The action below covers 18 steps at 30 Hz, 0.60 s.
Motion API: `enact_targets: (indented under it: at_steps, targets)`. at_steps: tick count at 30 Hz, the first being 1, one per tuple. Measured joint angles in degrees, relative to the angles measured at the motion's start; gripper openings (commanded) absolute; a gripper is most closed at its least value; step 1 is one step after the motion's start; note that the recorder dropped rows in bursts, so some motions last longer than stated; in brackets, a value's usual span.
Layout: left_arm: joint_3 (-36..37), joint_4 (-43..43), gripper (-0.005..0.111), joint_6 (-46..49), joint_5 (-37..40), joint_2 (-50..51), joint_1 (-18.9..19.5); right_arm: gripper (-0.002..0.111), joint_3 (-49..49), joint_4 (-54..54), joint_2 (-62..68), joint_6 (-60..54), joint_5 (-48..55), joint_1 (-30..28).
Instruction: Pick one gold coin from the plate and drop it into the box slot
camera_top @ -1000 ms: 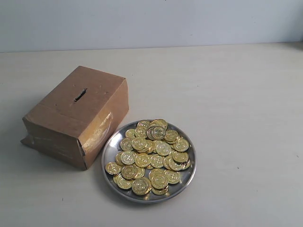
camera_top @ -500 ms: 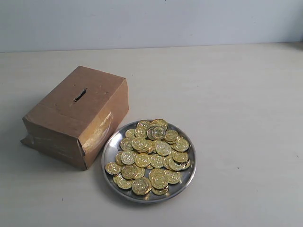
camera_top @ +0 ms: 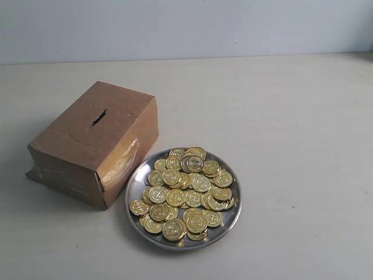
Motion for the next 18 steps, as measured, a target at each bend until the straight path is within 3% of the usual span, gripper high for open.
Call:
enact_targets:
  at_steps: [13, 18]
  targets:
    - [0.0, 0.0, 0.000, 0.0, 0.0, 0.0, 0.0, 0.000, -14.5, 0.3, 0.0, -0.3, 12.6, 0.0]
    - [0.0, 0.0, 0.000, 0.0, 0.0, 0.0, 0.0, 0.000, -19.5, 5.9, 3.1, -10.2, 21.9, 0.0]
